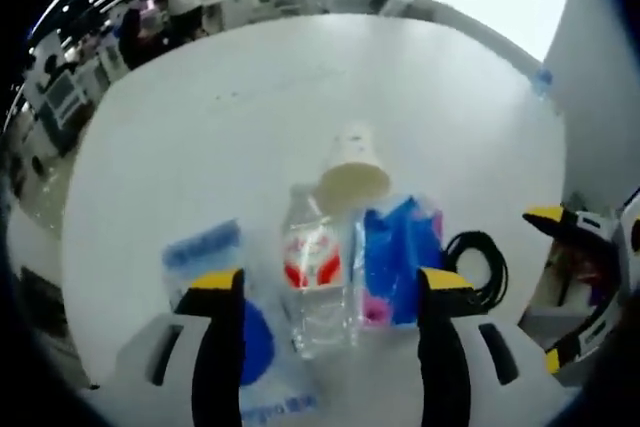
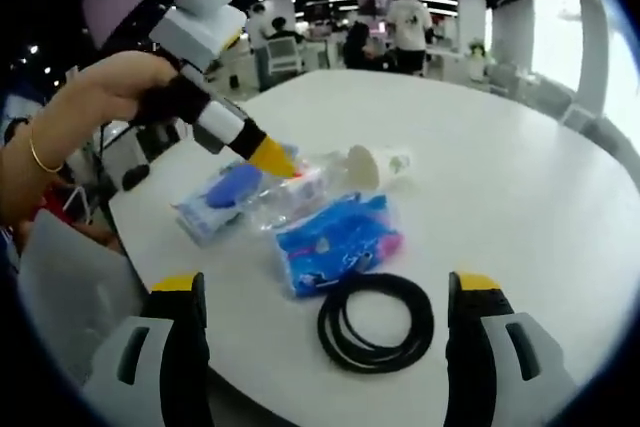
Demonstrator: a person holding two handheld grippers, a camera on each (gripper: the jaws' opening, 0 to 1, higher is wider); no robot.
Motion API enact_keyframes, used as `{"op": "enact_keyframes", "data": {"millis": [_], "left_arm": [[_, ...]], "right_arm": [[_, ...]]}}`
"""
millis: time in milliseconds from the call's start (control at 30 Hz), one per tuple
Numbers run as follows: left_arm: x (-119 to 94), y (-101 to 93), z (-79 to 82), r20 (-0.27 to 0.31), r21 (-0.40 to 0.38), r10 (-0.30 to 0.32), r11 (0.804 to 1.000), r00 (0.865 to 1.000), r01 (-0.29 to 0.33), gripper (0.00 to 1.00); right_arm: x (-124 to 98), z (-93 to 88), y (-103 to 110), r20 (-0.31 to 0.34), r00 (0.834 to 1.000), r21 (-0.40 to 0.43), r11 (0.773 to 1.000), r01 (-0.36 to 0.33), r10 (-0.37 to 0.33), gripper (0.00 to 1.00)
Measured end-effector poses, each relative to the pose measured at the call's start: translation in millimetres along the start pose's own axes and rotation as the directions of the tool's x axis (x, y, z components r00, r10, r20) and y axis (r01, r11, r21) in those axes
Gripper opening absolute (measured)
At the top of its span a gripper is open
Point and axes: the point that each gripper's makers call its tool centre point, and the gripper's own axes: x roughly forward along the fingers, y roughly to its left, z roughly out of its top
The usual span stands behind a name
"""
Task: Arrange the tabletop items into an orderly group along one side of the table until the central work area is clear of visible clutter.
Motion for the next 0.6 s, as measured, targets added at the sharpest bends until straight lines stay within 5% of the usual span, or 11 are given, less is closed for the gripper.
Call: {"op": "enact_keyframes", "data": {"millis": [500,600], "left_arm": [[32,2.0,-2.0,-0.098,-0.081,-0.019,0.997,0.995,0.011,0.55],[40,-3.2,-4.9,-0.134,-0.101,-0.065,0.994,0.989,0.051,0.53]], "right_arm": [[1,-6.3,-2,-0.031,0.999,-0.014,1.000,0.008,-0.008,1.00],[0,-7.3,-4,-0.035,0.999,-0.010,1.000,0.013,-0.013,1.00]]}}
